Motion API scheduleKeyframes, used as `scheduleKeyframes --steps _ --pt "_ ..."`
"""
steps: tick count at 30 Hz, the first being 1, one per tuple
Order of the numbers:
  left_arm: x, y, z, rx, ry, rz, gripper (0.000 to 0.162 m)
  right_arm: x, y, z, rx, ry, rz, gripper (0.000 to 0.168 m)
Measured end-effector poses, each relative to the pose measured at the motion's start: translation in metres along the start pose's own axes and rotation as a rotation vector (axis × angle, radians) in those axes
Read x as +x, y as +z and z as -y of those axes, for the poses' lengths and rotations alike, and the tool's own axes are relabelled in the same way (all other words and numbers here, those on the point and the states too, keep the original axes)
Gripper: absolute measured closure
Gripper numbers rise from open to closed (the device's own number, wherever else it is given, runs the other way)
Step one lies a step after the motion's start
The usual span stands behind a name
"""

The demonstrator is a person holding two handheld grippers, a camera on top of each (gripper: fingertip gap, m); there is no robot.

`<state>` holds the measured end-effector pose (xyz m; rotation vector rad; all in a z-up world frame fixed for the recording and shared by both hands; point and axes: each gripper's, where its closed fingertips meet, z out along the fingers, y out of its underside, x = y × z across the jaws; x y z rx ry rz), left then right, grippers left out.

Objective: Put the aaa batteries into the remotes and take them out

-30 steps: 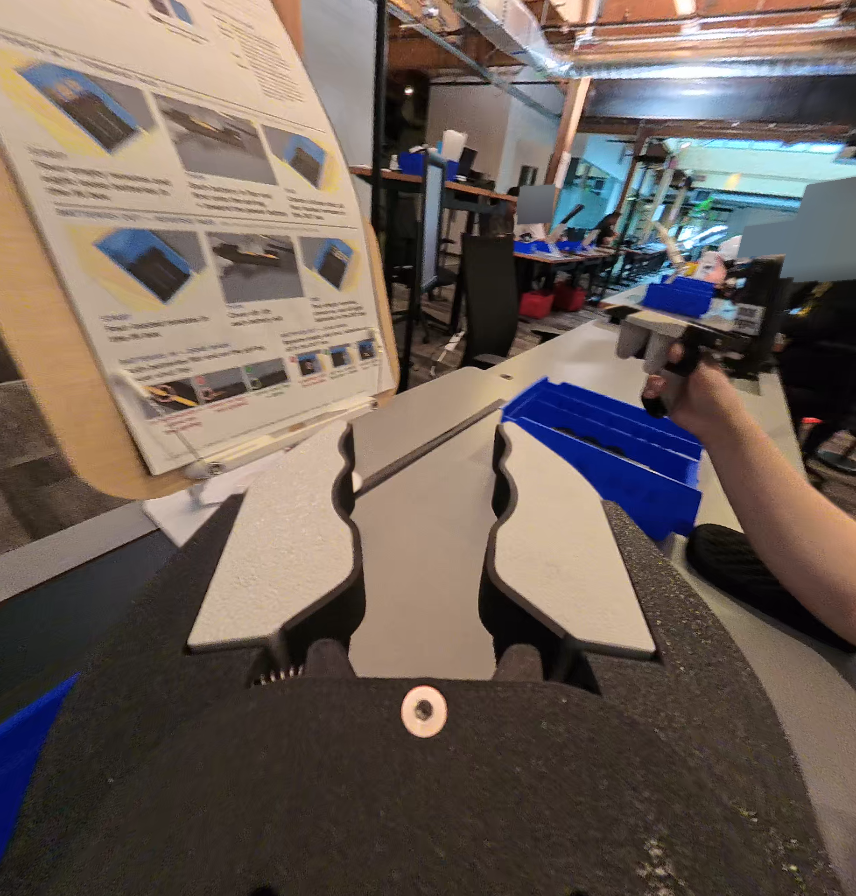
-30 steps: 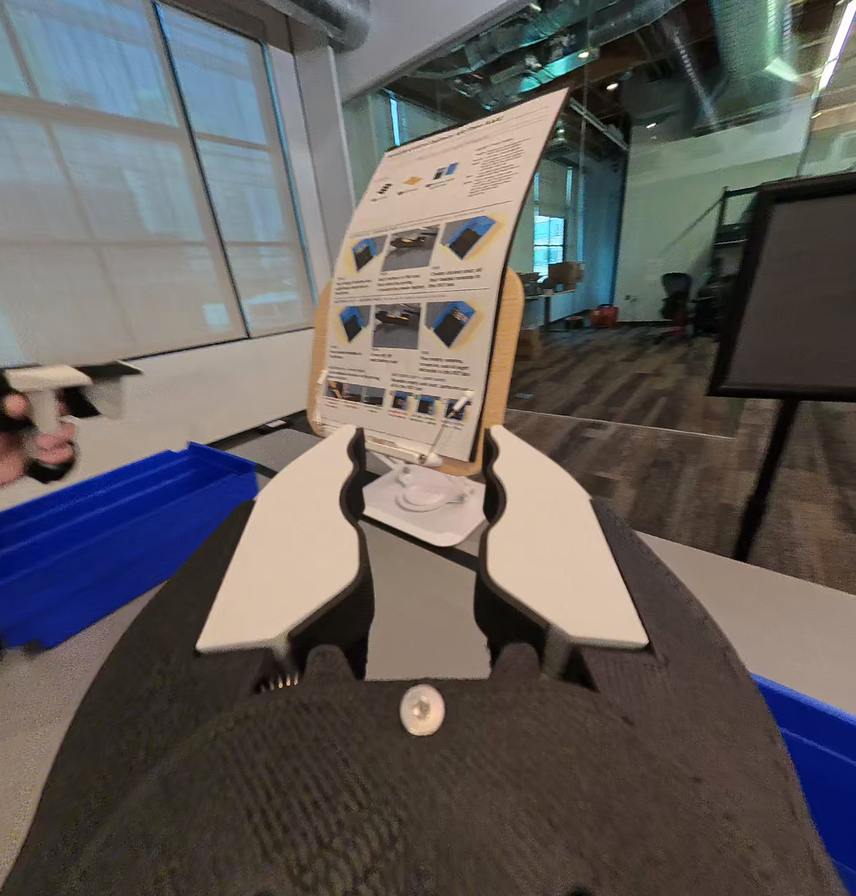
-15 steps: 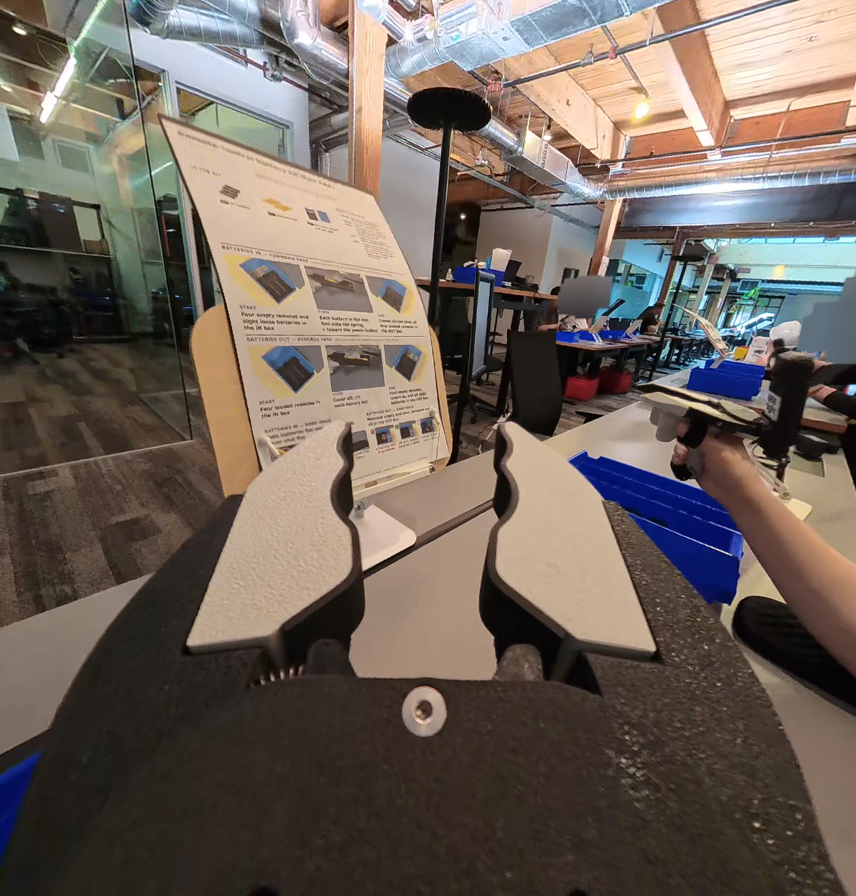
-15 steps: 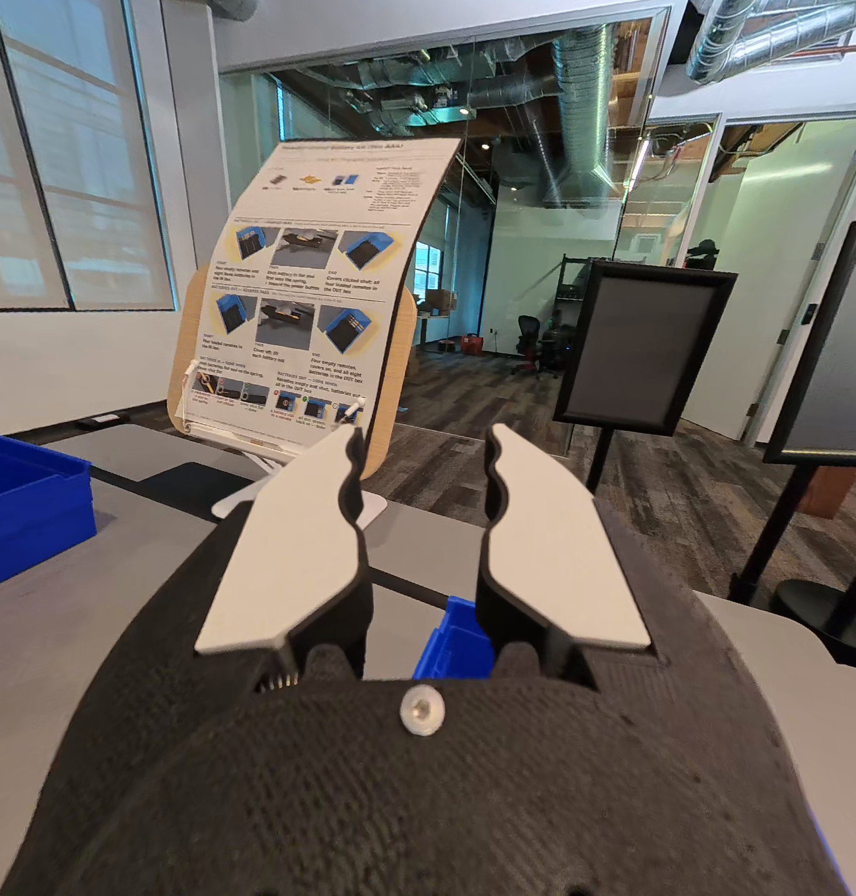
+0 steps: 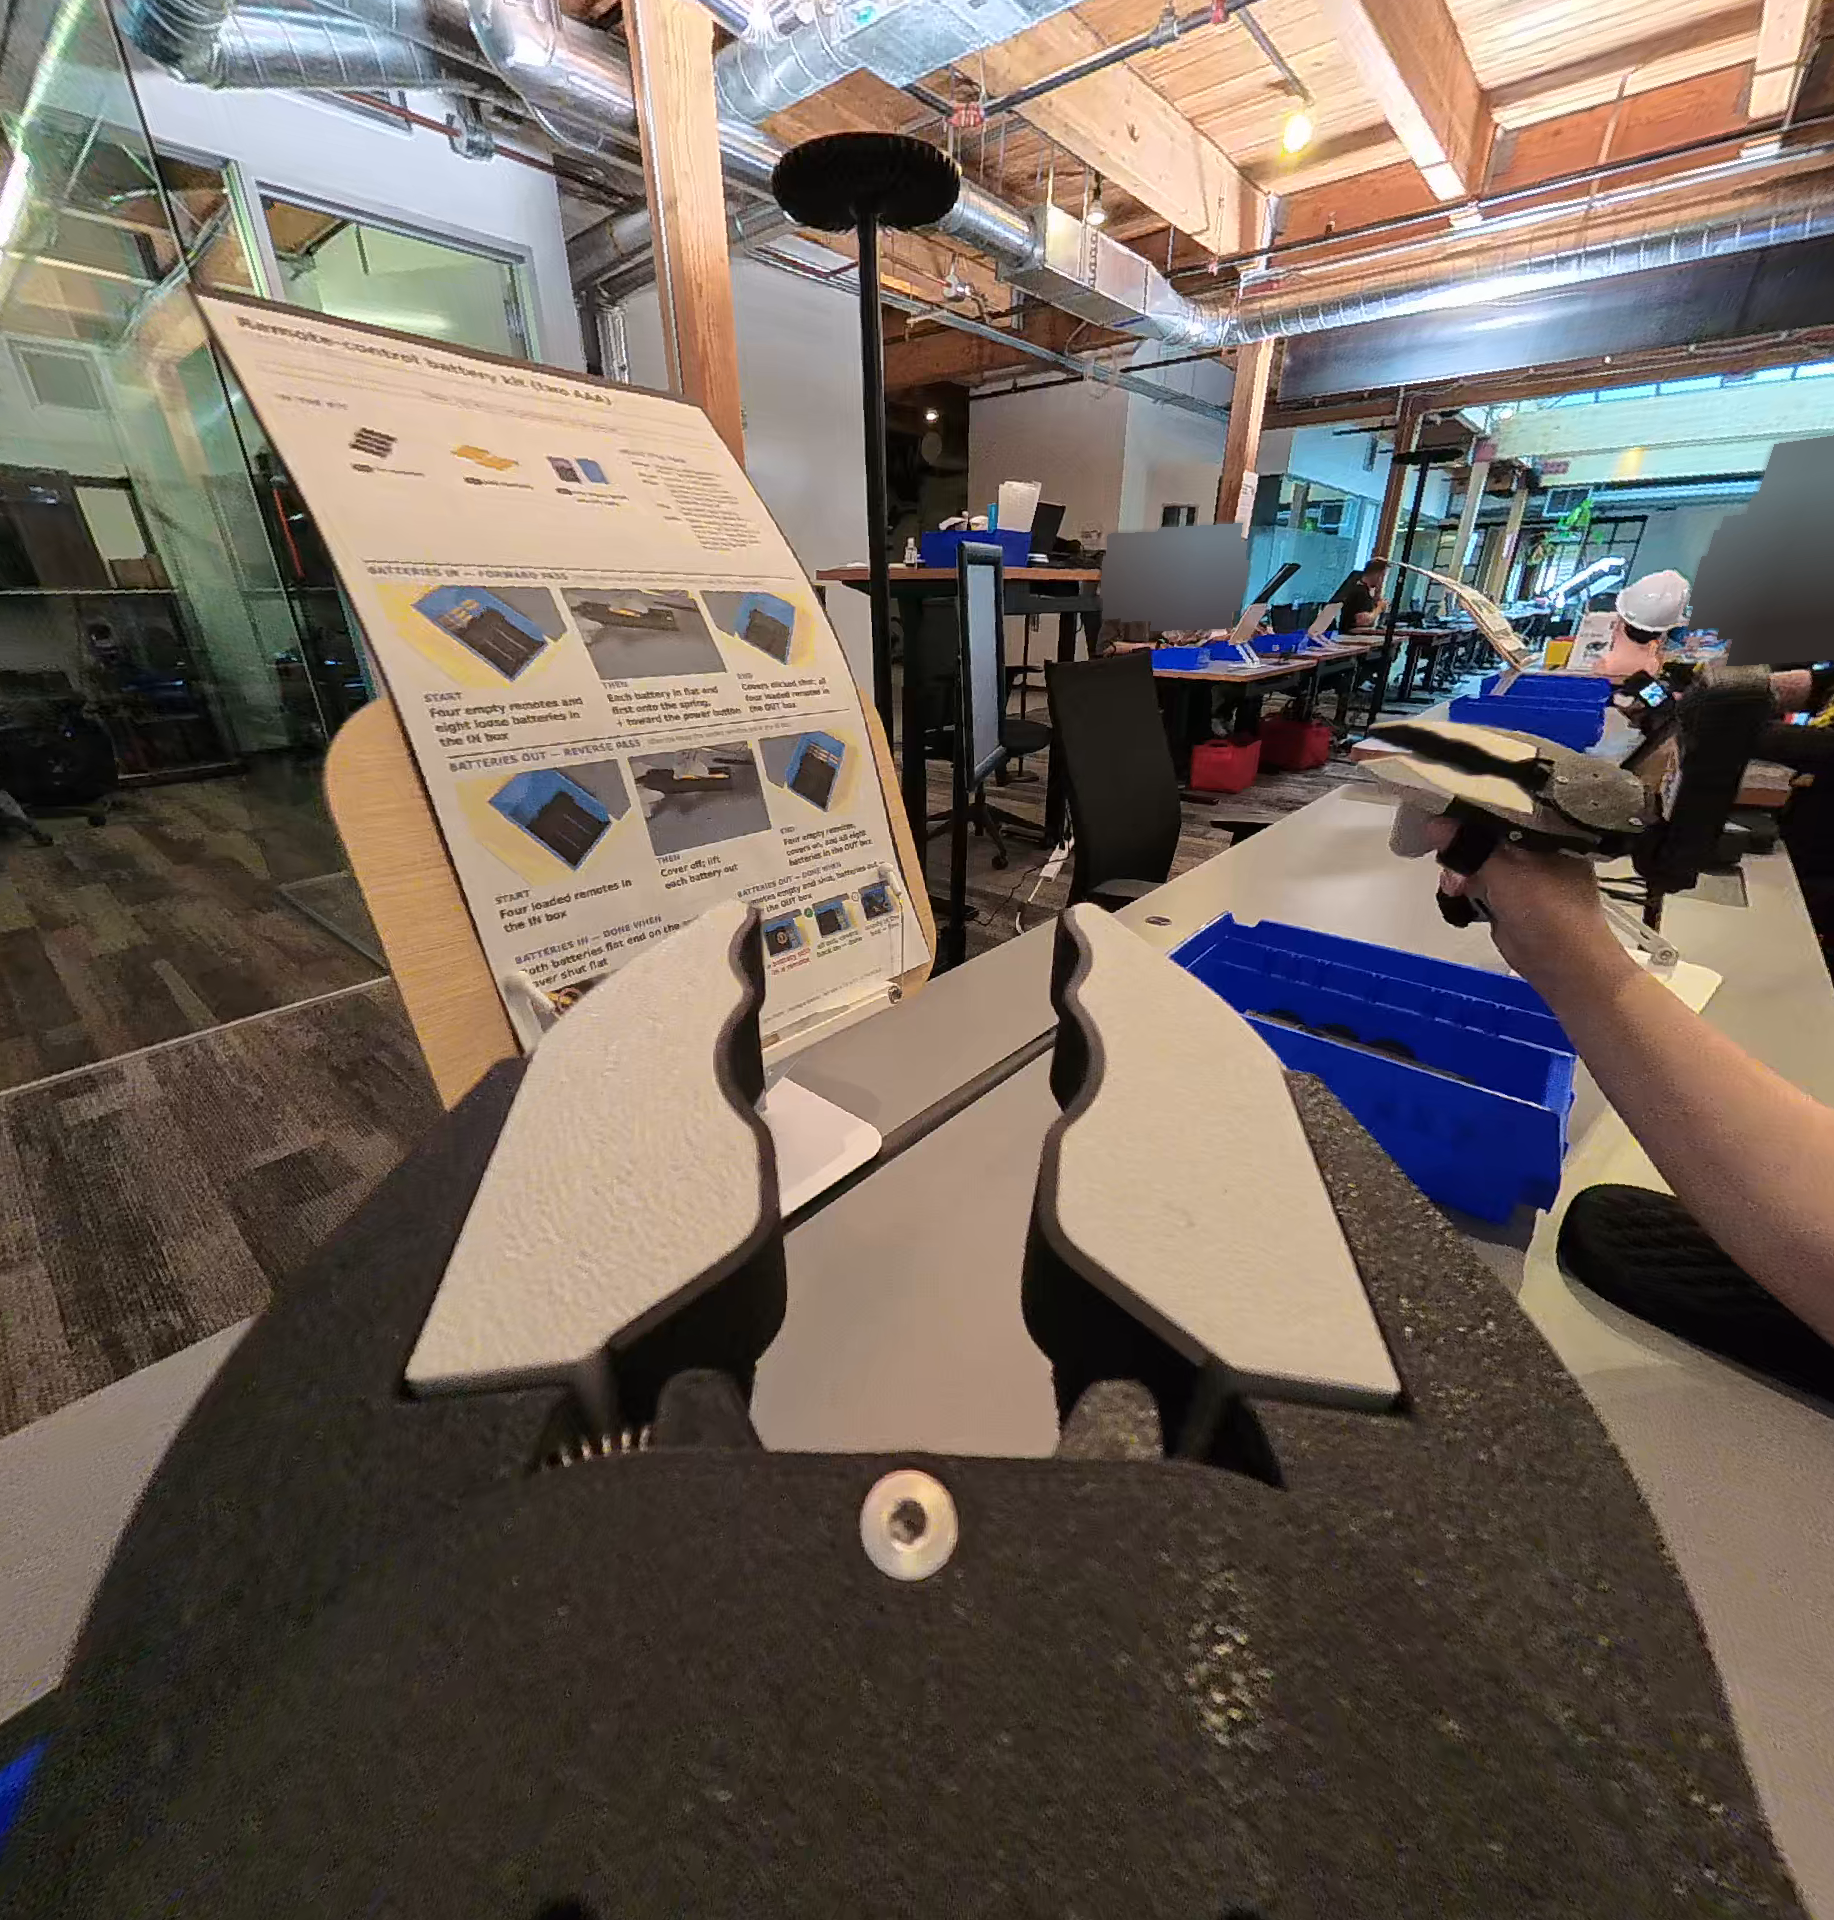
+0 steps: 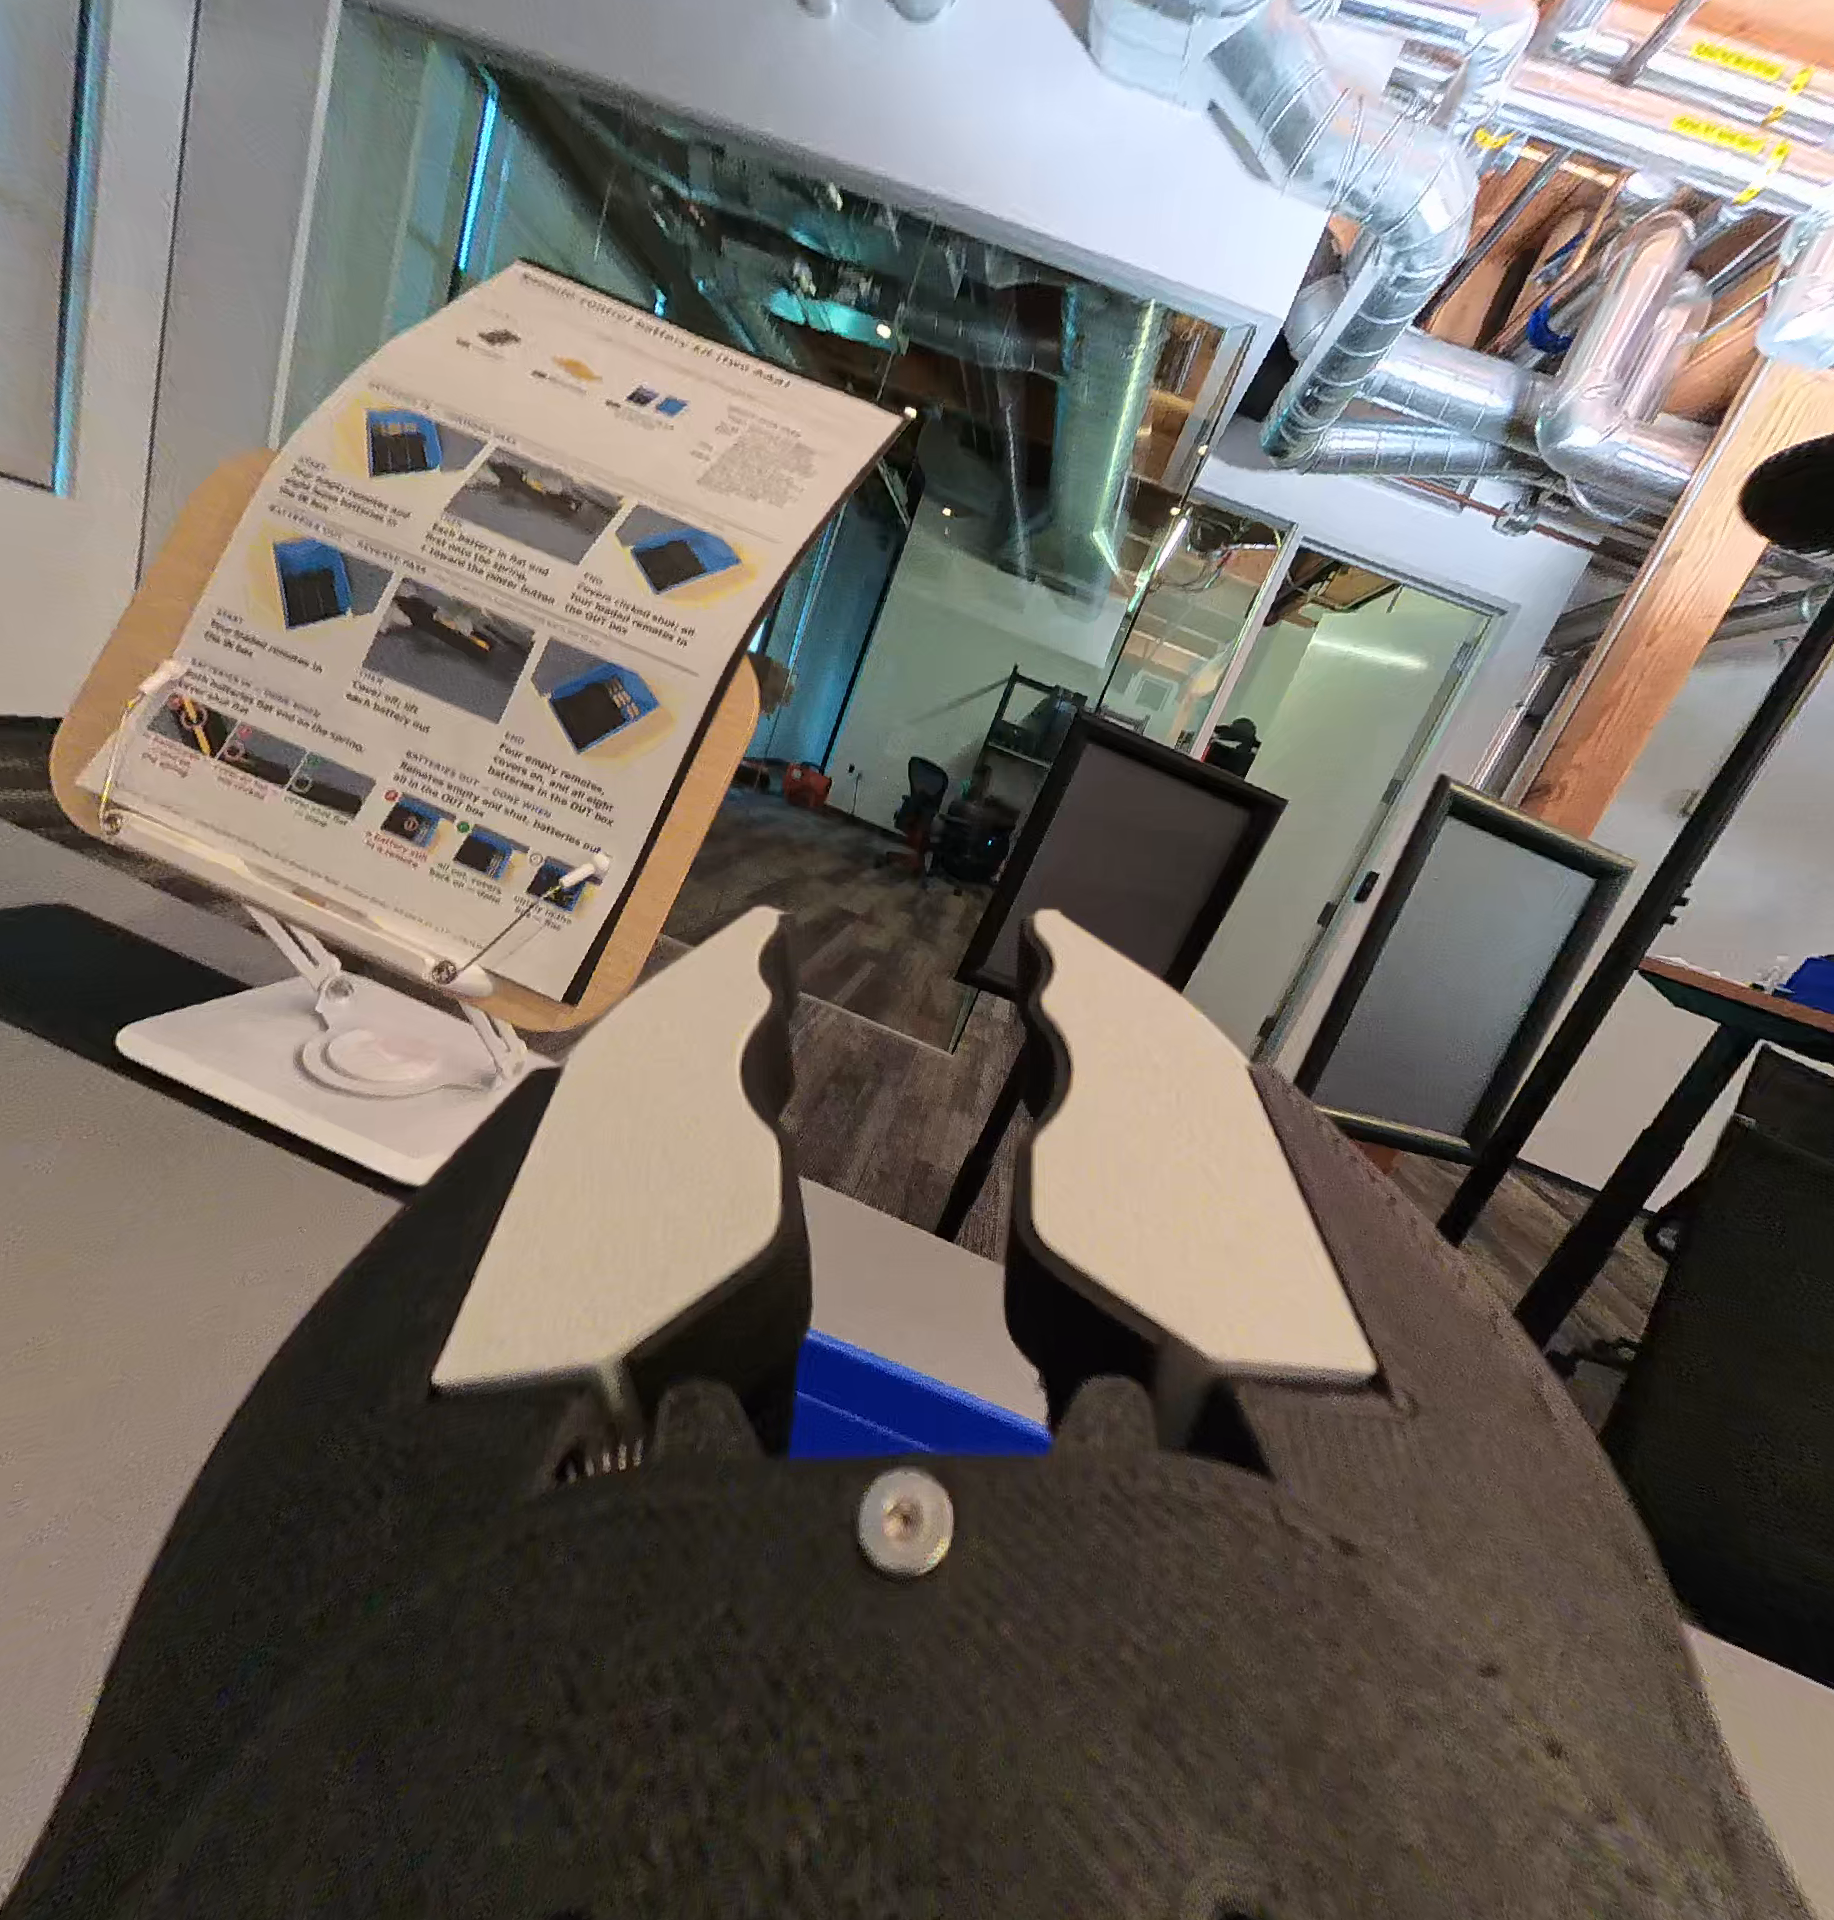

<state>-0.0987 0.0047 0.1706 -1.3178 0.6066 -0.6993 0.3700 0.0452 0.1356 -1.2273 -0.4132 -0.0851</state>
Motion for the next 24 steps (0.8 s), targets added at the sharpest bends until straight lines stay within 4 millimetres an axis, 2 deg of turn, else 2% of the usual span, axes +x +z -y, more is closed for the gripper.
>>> scheduleKeyframes --steps 5,8,9,11,16,24 --pt "0.000 -0.007 0.007 0.010 0.015 0.022 0.111 -0.006 0.002 -0.001 0.013 0.050 0.042 0.127" --pt "-0.001 -0.009 0.006 -0.007 0.026 0.043 0.111 0.000 -0.014 0.027 0.172 -0.016 -0.032 0.139" --pt "-0.002 -0.009 0.006 -0.011 0.030 0.048 0.111 0.002 -0.017 0.030 0.178 -0.037 -0.044 0.142" --pt "-0.004 -0.010 0.004 -0.025 0.038 0.064 0.111 0.004 -0.015 0.027 0.132 -0.047 -0.036 0.141" --pt "-0.016 -0.014 -0.009 -0.113 0.013 0.116 0.110 0.006 -0.008 0.012 0.078 0.064 0.016 0.141" --pt "-0.024 -0.026 -0.002 -0.096 0.010 0.164 0.111 0.010 -0.008 0.009 0.034 0.086 0.019 0.141"
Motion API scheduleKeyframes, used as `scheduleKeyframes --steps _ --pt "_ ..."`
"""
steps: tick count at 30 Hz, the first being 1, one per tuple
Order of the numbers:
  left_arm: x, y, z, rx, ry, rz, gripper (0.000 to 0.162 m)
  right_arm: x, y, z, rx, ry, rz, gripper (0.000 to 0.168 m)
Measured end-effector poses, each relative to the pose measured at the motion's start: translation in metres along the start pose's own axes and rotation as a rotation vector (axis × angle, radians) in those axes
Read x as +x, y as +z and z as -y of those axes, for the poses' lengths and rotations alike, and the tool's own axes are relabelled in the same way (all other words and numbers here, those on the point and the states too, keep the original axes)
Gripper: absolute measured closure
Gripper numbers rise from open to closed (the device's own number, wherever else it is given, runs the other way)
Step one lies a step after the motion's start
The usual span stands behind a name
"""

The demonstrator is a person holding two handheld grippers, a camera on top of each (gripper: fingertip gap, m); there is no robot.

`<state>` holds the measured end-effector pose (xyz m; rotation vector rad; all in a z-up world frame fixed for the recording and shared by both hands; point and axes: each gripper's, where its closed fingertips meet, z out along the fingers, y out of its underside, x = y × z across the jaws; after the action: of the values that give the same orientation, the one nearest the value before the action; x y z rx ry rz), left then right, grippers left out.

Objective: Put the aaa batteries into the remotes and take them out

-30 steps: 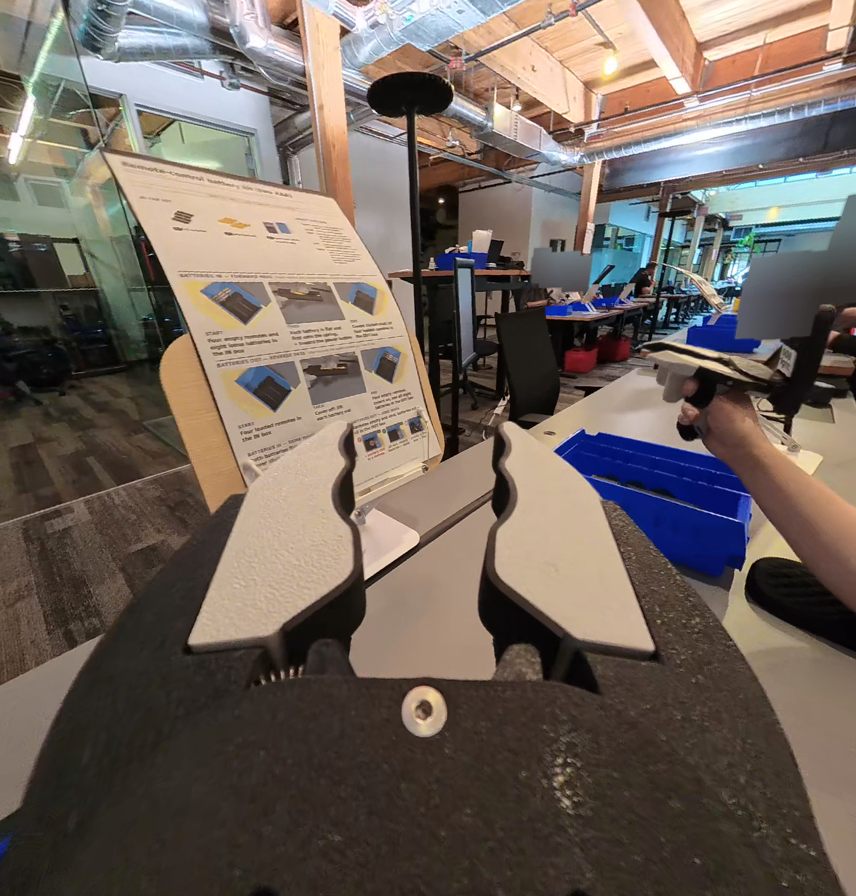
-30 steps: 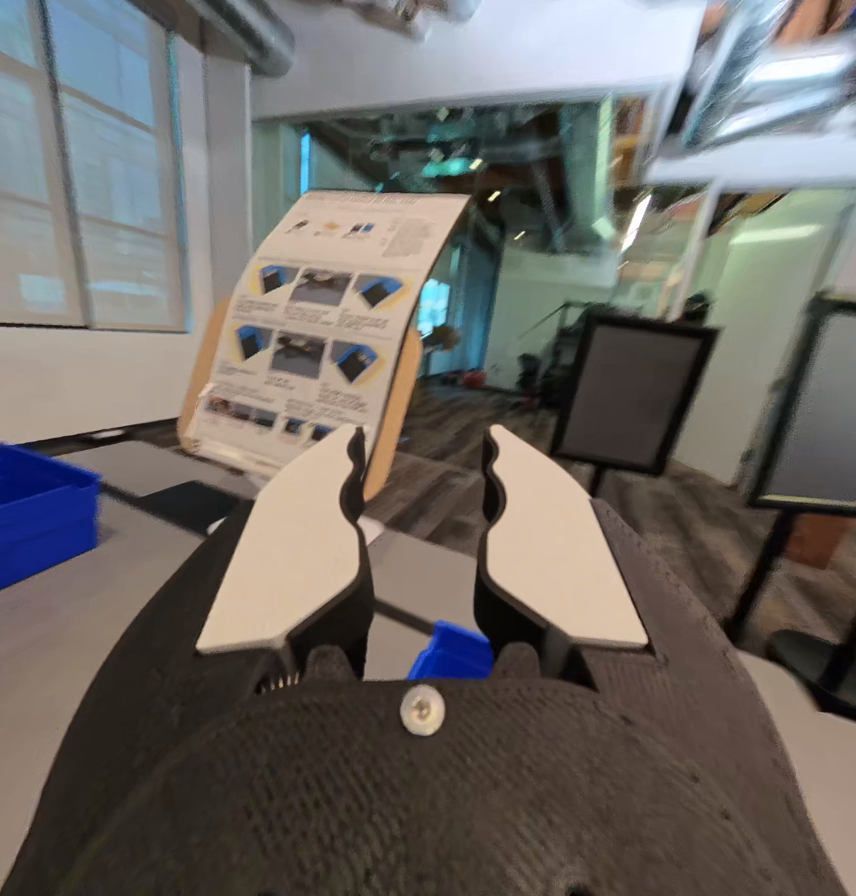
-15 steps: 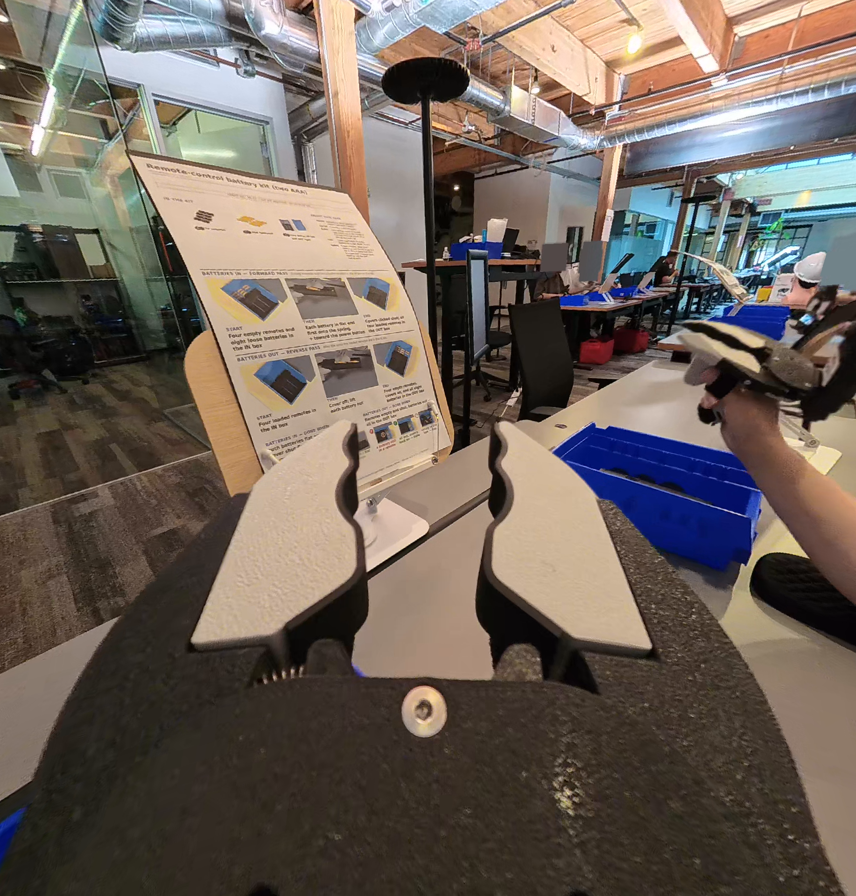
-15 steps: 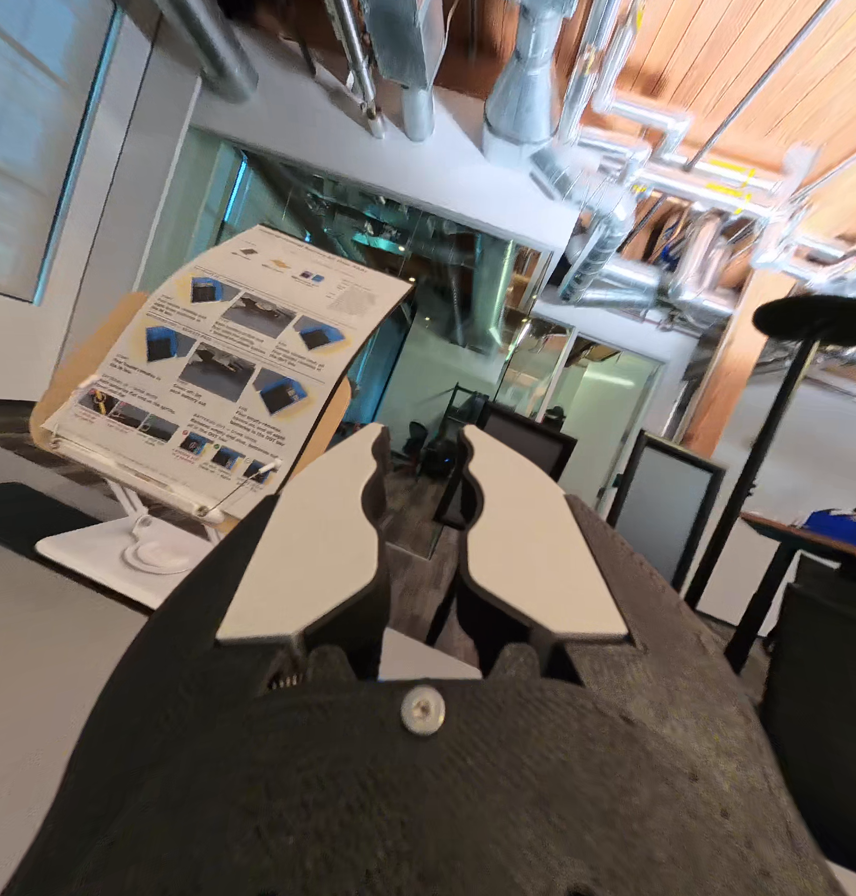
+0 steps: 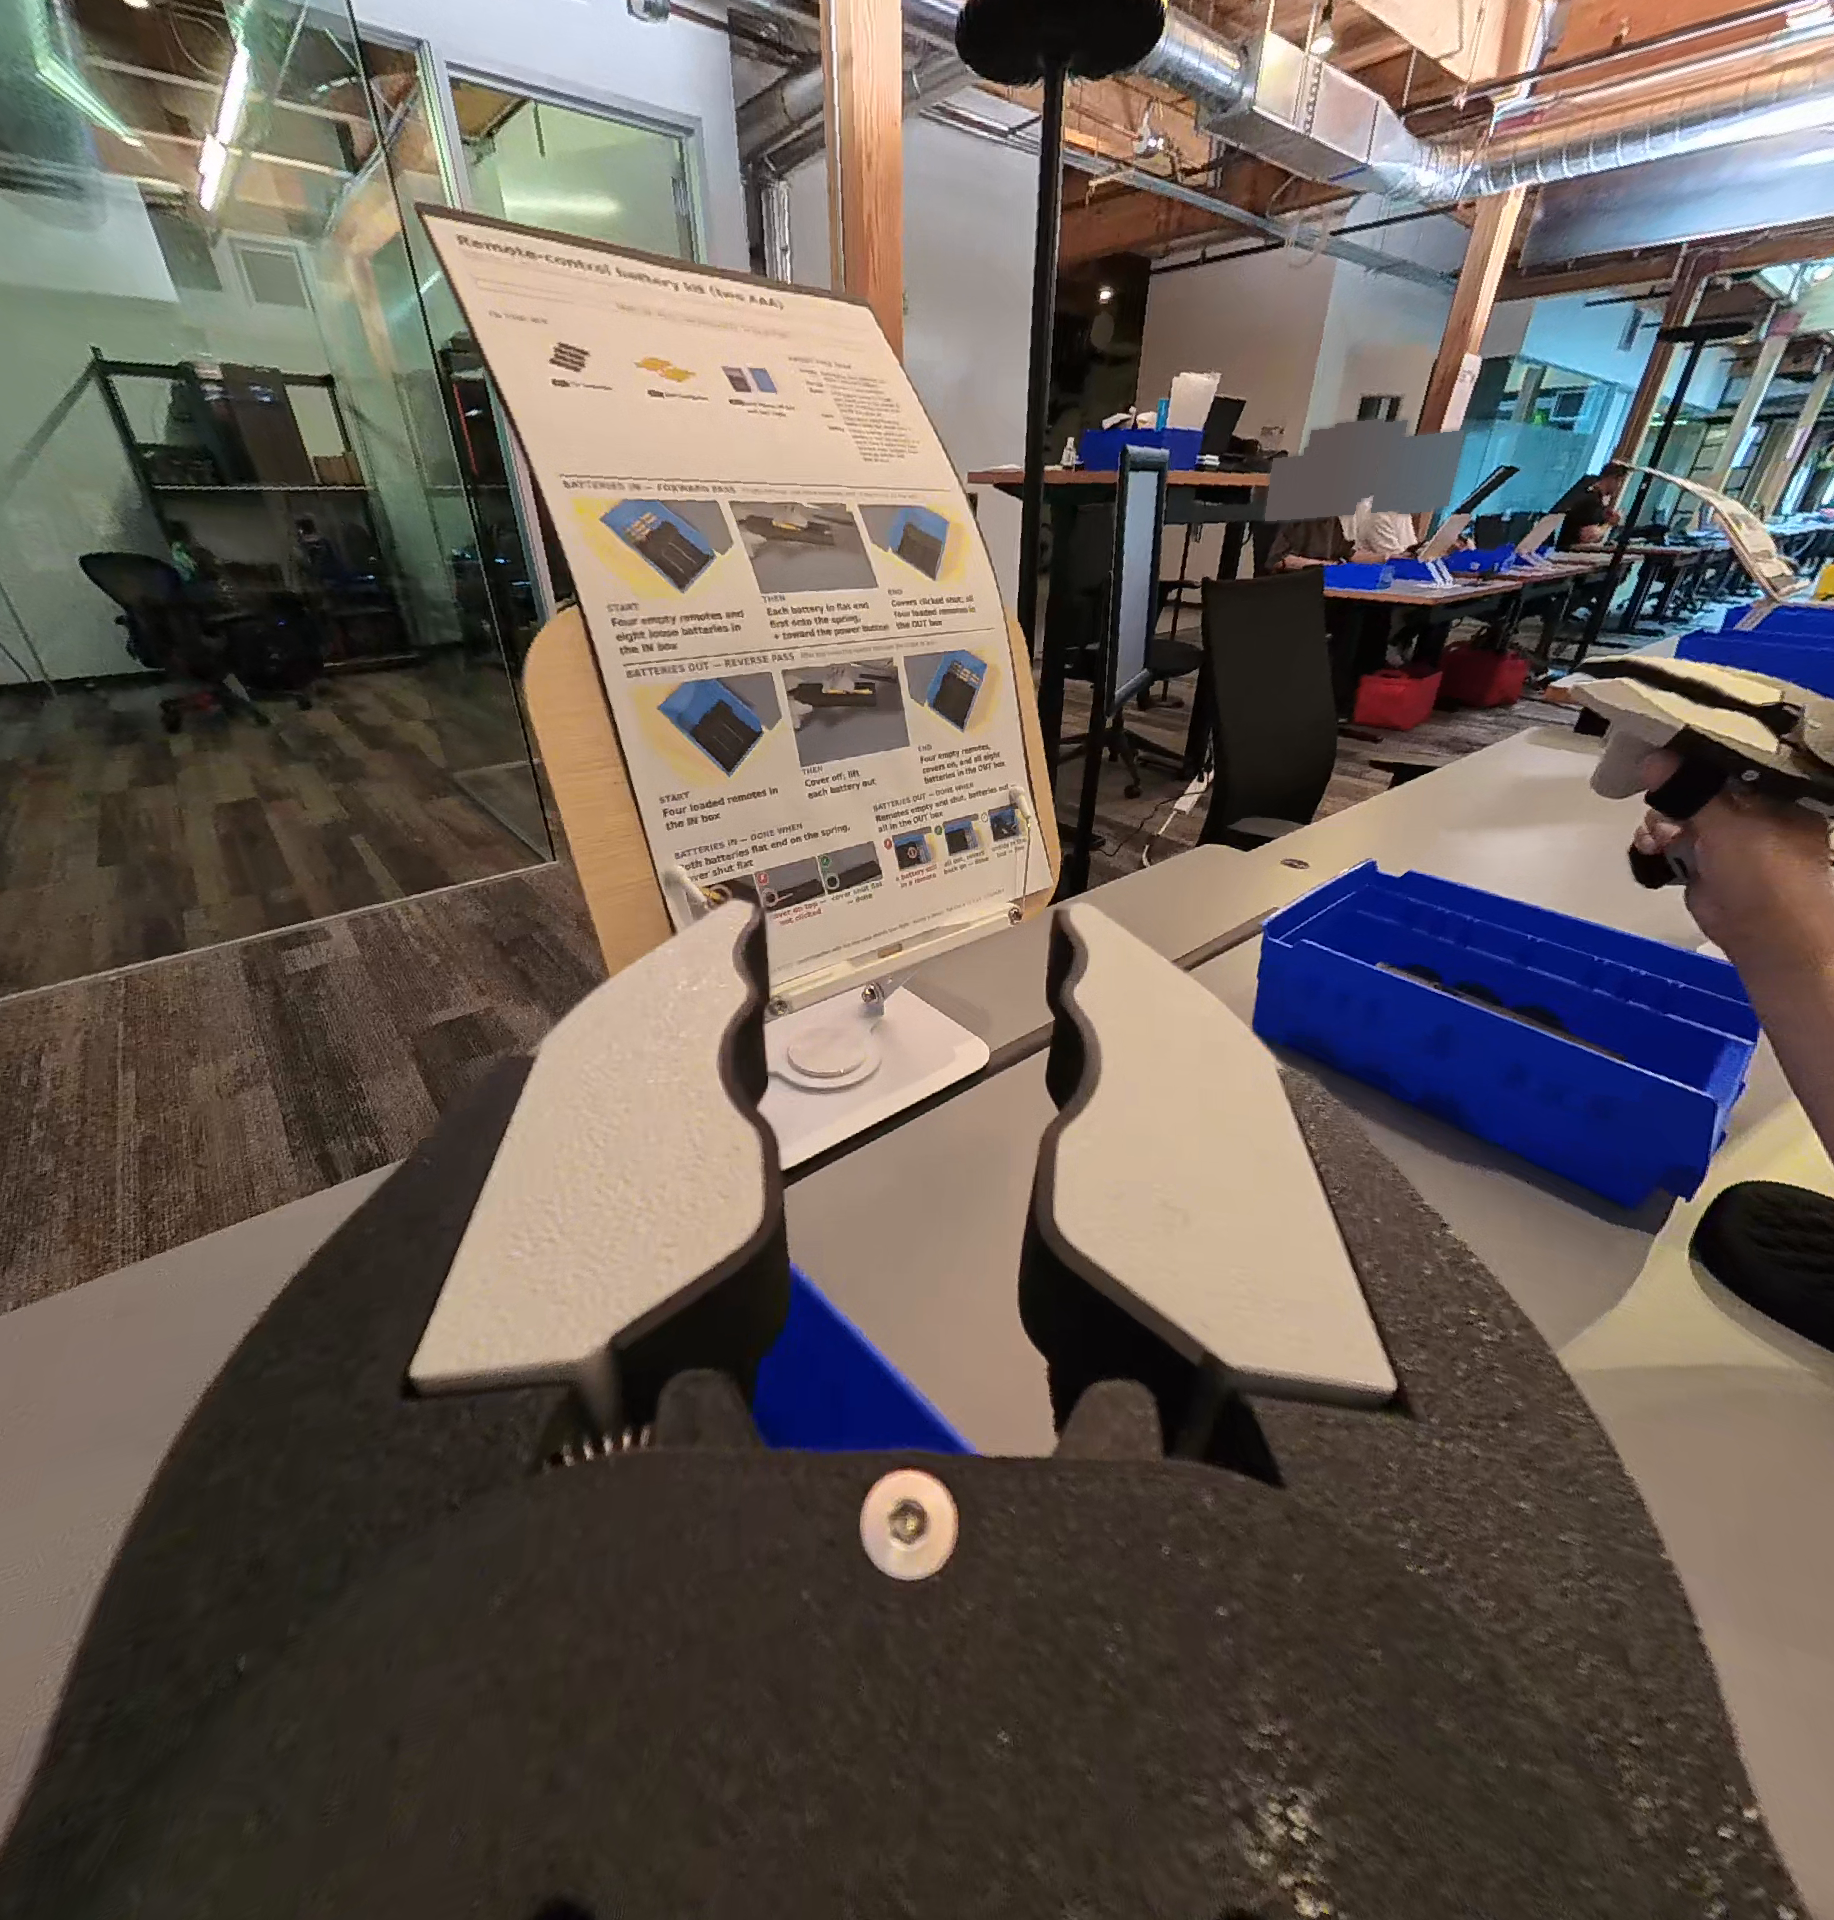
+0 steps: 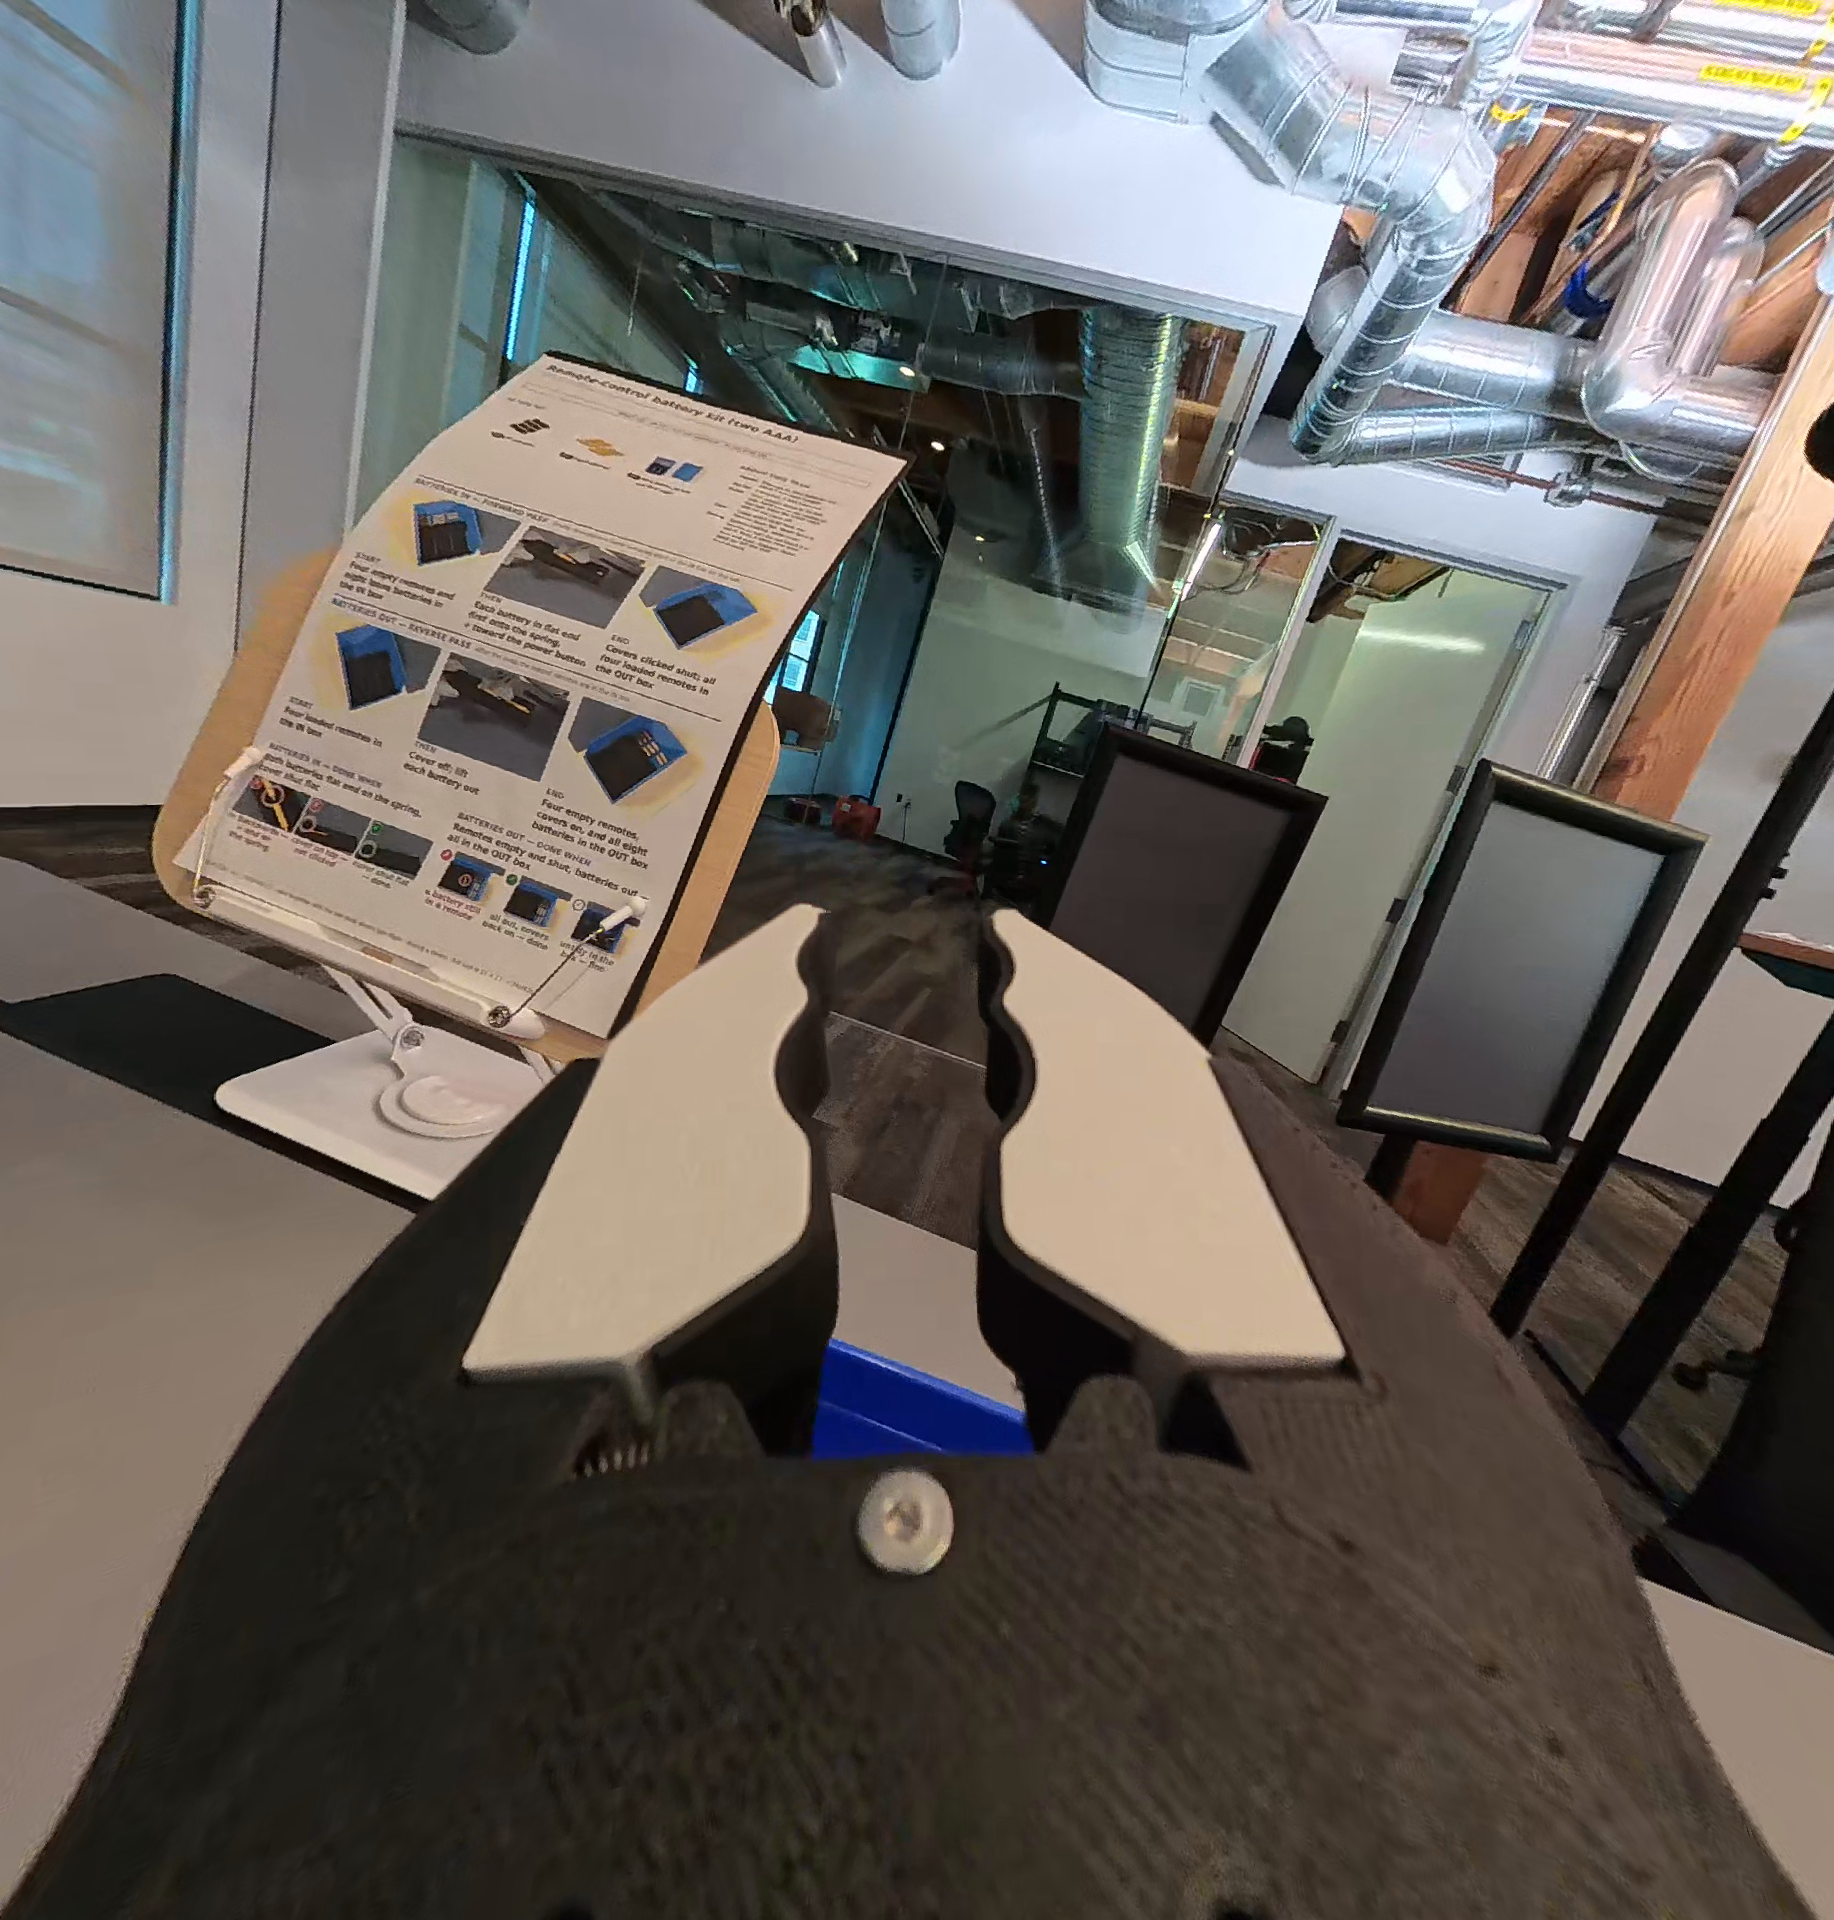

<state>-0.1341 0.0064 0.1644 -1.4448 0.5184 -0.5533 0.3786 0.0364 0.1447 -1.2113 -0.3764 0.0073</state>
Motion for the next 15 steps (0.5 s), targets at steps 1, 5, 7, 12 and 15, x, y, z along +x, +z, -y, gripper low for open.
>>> scheduleKeyframes --steps 1,5,7,12,15 --pt "-0.002 0.000 -0.001 -0.004 -0.001 0.007 0.111 0.002 0.000 0.000 -0.004 0.002 -0.008 0.141" --pt "-0.004 -0.001 -0.003 -0.019 -0.010 0.012 0.111 0.006 0.001 -0.005 -0.027 0.028 -0.020 0.141" --pt "-0.013 -0.005 -0.011 -0.074 0.004 0.056 0.111 0.011 0.003 -0.013 -0.080 0.024 -0.033 0.141" --pt "-0.107 -0.069 -0.061 -0.449 0.134 0.593 0.108 0.069 -0.025 -0.079 -0.581 -0.092 -0.180 0.130" --pt "-0.147 -0.105 -0.090 -0.520 0.085 0.717 0.106 0.112 -0.072 -0.123 -0.865 -0.050 -0.283 0.125"
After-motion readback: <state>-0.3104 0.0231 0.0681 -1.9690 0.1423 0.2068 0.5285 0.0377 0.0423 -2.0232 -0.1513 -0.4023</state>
